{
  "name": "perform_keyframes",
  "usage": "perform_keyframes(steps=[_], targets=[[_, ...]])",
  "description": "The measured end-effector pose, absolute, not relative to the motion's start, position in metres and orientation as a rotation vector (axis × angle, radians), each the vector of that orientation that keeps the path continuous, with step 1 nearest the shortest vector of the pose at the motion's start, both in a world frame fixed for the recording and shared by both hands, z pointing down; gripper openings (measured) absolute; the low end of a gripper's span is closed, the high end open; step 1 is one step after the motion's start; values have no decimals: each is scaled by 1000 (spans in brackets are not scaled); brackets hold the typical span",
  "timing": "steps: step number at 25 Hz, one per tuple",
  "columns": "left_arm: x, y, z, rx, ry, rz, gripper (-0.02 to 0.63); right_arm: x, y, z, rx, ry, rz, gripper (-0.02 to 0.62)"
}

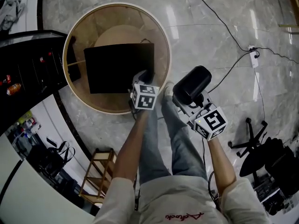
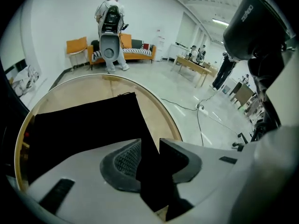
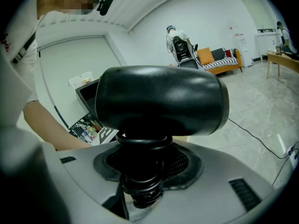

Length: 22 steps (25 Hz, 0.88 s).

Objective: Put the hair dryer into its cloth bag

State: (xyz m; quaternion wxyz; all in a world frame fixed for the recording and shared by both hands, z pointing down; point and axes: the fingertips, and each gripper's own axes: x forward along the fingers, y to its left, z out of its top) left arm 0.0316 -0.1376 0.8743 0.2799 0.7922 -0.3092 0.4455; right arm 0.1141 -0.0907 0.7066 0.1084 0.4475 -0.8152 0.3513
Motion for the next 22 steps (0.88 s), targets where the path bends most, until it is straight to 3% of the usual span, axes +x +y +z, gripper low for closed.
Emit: perform_keyframes(steps=[17,22], targets=[[32,-138,892,2050,-768,1110,110,122,-100,715,1316,-2387,1029,198],[29,-138,890,2042,-736,1066,63,120,-100,717,1307,-2388,1036,198]])
